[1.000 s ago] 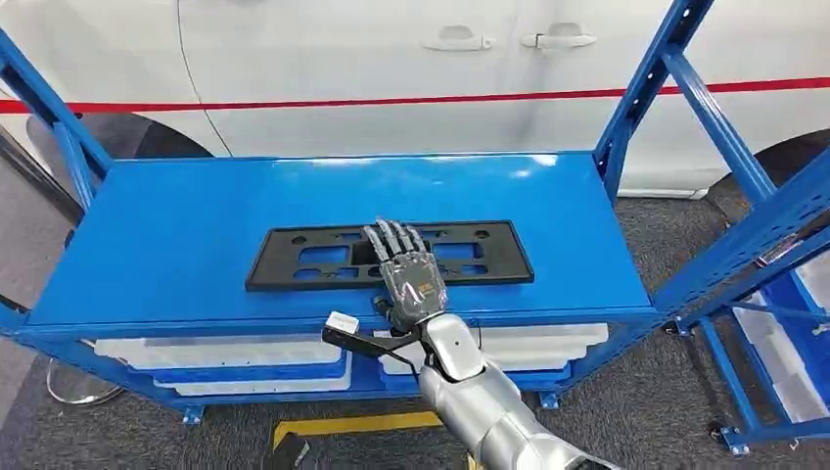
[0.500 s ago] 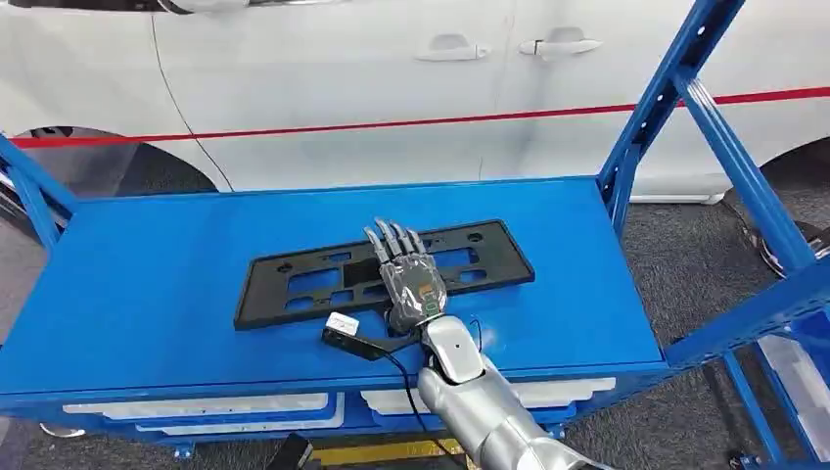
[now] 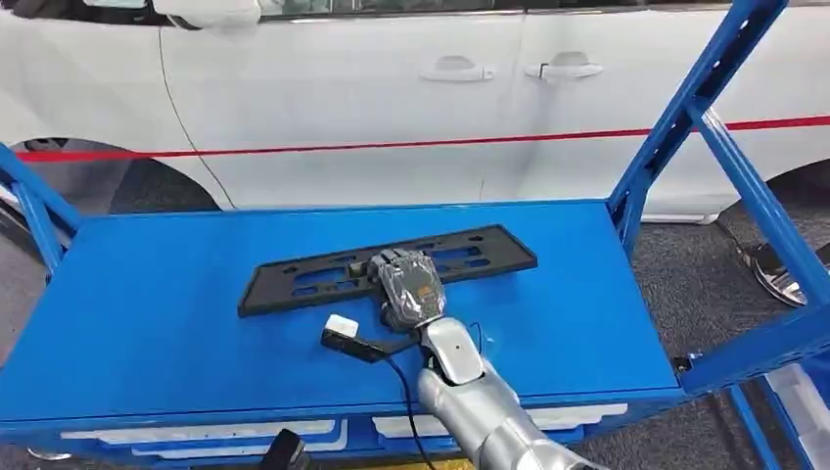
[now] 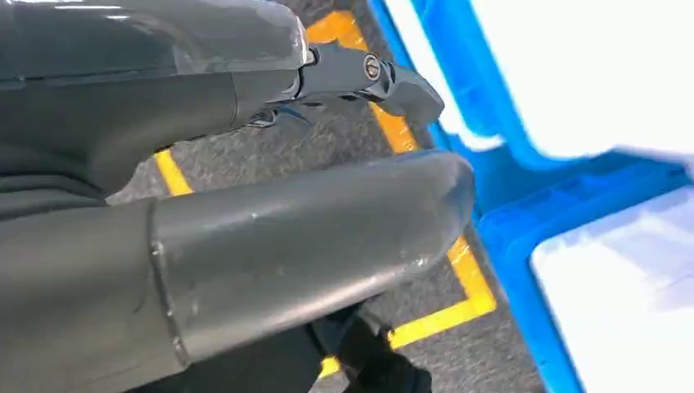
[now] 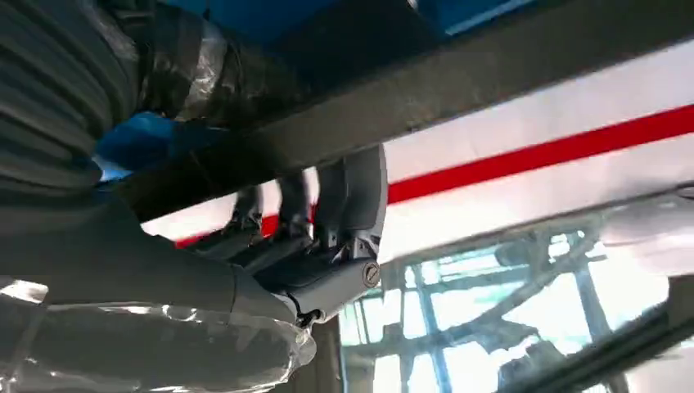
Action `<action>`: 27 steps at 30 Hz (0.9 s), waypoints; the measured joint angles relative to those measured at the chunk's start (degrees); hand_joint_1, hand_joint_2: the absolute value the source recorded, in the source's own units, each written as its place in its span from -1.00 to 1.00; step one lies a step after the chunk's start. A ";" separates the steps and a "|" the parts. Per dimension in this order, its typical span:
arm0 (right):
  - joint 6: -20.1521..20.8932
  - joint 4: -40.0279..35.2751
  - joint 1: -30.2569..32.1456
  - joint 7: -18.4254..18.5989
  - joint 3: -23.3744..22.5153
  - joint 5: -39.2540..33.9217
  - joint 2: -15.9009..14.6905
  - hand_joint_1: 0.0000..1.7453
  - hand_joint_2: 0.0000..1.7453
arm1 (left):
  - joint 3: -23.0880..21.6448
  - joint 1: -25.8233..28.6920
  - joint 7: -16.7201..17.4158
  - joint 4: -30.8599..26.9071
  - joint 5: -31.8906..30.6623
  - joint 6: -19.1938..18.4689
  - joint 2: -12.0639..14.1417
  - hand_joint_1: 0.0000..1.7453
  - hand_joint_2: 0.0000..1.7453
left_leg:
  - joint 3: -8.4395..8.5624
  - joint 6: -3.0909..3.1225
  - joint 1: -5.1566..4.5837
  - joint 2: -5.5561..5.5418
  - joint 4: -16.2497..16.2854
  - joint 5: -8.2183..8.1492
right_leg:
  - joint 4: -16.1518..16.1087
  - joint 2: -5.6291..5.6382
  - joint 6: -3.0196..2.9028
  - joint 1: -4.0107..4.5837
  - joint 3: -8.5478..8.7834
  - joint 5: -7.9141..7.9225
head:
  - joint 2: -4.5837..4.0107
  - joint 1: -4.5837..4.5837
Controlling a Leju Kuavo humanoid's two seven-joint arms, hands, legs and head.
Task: Take the parts from the cabinet and place them on the table.
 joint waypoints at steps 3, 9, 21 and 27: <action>-0.07 -0.11 0.04 -0.33 -0.02 0.28 -0.15 1.00 1.00 | 0.00 -0.01 -0.06 0.00 -0.39 1.48 0.00 -1.00 -1.00 | 0.09 0.15 -0.05 0.08 0.27 -0.43 | 8.89 -0.10 0.42 -0.13 -5.05 -2.18 | 0.00 0.00; -0.13 -1.48 -0.33 -0.65 -0.09 0.39 -0.17 1.00 1.00 | -0.13 -0.24 -0.30 0.00 -0.50 3.45 -0.24 -1.00 -1.00 | 0.78 -1.02 -0.42 -0.23 1.18 -1.81 | -8.00 -0.08 -0.49 0.03 3.12 5.53 | 0.00 -0.04; 0.37 -10.56 -1.52 -4.94 -2.21 -13.65 -0.92 1.00 1.00 | -0.13 -0.35 -0.98 0.00 0.24 8.39 -0.33 -1.00 -1.00 | -2.88 -2.84 0.18 -0.03 8.90 -3.46 | -8.45 -0.12 -1.98 -0.37 3.97 5.32 | 0.00 -0.07; 0.72 -18.52 -3.64 -4.38 -0.29 -19.27 -2.45 1.00 1.00 | -0.18 -0.18 -1.48 0.00 0.48 9.77 -0.44 -1.00 -1.00 | 0.01 -1.31 -0.32 -0.14 1.79 -1.65 | -8.10 0.05 -0.28 0.06 3.43 5.32 | 0.00 -0.04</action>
